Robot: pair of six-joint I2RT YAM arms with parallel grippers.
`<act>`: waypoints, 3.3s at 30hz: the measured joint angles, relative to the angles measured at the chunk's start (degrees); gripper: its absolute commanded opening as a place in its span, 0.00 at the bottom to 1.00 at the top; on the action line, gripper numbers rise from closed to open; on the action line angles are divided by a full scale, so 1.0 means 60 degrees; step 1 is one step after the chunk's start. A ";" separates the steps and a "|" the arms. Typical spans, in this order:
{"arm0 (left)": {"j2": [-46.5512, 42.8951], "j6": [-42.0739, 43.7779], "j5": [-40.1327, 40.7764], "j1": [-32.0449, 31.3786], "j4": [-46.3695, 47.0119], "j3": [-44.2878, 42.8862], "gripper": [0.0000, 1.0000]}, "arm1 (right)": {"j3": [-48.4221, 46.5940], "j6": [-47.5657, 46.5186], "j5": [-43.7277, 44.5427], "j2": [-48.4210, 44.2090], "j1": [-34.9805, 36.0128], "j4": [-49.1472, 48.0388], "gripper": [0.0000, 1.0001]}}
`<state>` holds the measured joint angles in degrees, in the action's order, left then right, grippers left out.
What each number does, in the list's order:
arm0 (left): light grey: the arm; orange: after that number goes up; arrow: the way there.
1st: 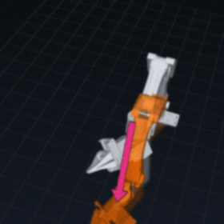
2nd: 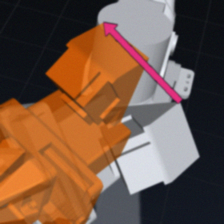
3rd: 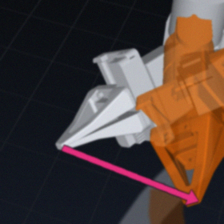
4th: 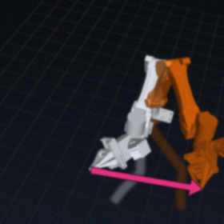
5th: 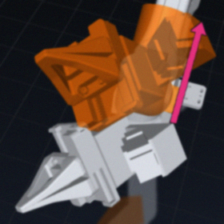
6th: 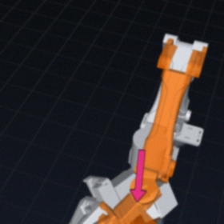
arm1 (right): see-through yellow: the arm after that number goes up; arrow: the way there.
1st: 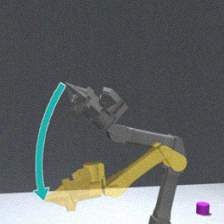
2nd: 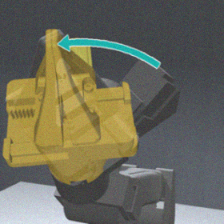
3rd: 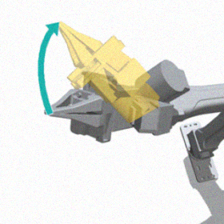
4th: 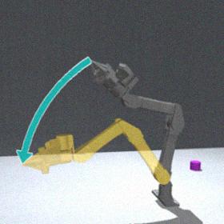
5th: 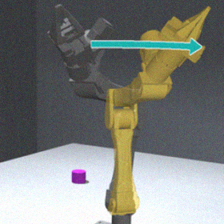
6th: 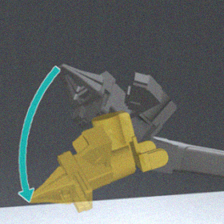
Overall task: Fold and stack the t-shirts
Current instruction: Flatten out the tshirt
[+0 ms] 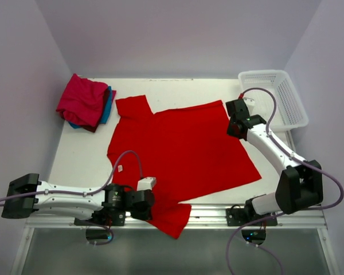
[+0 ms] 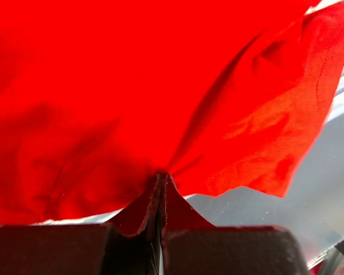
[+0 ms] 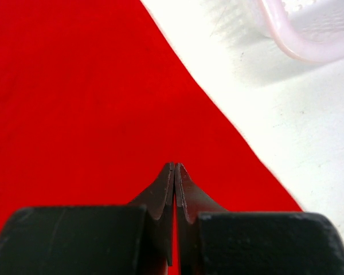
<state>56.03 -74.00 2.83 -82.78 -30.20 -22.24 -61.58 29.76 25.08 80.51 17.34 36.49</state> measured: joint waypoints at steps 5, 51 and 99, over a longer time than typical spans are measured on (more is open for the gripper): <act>-0.0076 -0.0699 0.0342 -0.0637 -0.1730 -0.0663 0.00 | 0.0000 0.0000 -0.0160 0.0506 0.0000 -0.0138 0.00; 0.1377 0.5038 0.6808 0.1759 -0.1552 -0.5628 0.00 | 0.2386 0.0310 -0.0637 0.0943 0.0324 0.0444 0.00; 0.1293 0.5967 0.6808 0.1923 -0.0335 -0.5628 0.00 | 0.0805 0.0193 -0.1599 0.2936 0.0747 -0.1672 0.00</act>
<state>63.79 -38.20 43.68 -71.24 -32.21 -56.01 -56.75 30.92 15.49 98.13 21.82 26.46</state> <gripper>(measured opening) 0.003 0.007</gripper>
